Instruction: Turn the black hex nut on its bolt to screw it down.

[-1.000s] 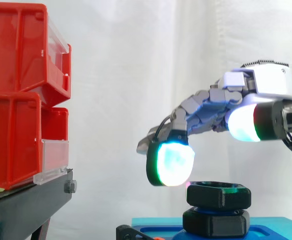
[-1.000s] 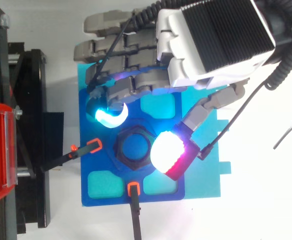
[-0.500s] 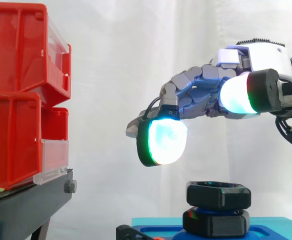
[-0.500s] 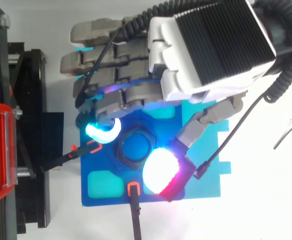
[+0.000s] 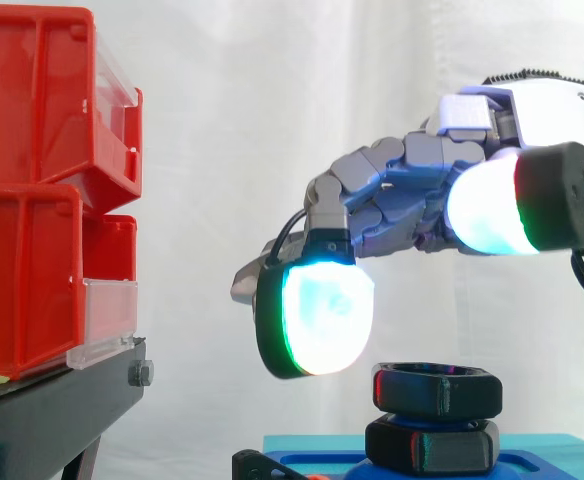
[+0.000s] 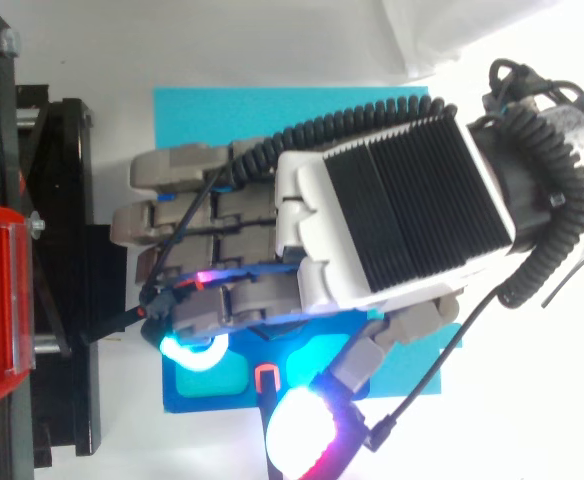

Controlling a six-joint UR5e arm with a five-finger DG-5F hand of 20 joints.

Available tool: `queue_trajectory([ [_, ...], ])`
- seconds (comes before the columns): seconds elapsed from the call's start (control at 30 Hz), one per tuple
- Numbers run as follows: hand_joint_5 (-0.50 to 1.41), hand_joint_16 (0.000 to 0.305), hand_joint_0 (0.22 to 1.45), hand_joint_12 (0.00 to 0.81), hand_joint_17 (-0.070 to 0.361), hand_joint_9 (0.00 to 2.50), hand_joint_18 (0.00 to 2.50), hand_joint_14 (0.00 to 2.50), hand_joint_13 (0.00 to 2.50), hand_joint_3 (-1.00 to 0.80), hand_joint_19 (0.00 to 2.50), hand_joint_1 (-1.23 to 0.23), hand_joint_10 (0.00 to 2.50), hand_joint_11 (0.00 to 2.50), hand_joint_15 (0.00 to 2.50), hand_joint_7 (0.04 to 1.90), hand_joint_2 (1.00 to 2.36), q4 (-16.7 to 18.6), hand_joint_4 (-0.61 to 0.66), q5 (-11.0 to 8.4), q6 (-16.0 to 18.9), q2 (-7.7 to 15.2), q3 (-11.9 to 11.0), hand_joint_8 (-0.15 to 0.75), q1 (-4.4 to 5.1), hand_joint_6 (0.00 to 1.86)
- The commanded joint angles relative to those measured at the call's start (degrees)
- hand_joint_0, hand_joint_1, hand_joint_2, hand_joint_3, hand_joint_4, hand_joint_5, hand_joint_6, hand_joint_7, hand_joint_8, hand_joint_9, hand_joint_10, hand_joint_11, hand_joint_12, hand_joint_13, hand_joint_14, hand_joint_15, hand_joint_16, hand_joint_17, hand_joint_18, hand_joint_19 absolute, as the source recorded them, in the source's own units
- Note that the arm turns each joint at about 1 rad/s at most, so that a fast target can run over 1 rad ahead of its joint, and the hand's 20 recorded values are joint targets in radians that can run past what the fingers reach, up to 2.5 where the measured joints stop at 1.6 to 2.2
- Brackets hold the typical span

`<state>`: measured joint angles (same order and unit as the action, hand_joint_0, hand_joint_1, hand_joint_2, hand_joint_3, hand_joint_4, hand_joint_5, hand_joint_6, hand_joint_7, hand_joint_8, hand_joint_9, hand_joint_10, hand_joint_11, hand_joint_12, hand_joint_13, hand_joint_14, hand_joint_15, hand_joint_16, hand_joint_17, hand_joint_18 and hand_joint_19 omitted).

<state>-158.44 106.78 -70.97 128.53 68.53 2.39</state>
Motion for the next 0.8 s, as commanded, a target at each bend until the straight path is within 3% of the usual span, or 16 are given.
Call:
queue_trajectory([
  [0.0,-0.17,0.042,0.49,0.348,0.094,0.49,0.12,0.01,0.40,-0.50,0.13,-0.34,0.01,0.43,0.15,0.98,1.00,1.64,0.25,-1.22,0.31,0.06,1.08,0.316,0.95,0.60],
  [0.3,-0.17,0.042,0.49,0.347,0.094,0.49,0.12,0.01,0.40,-0.50,0.13,-0.35,0.01,0.43,0.15,0.98,1.00,1.64,0.24,-1.31,0.31,0.06,1.17,0.316,1.74,0.60],
  [0.6,-0.17,0.041,0.49,0.346,0.093,0.49,0.12,0.00,0.40,-0.50,0.13,-0.35,0.01,0.43,0.15,0.96,1.00,0.68,0.25,-0.96,0.22,0.06,1.17,0.317,1.47,0.62],
  [0.77,-0.17,0.041,0.49,0.346,0.093,0.49,0.12,0.01,0.40,-0.50,0.13,-0.35,0.01,0.43,0.15,0.97,1.00,0.68,0.25,0.27,0.04,0.06,1.17,0.316,1.03,0.62],
])
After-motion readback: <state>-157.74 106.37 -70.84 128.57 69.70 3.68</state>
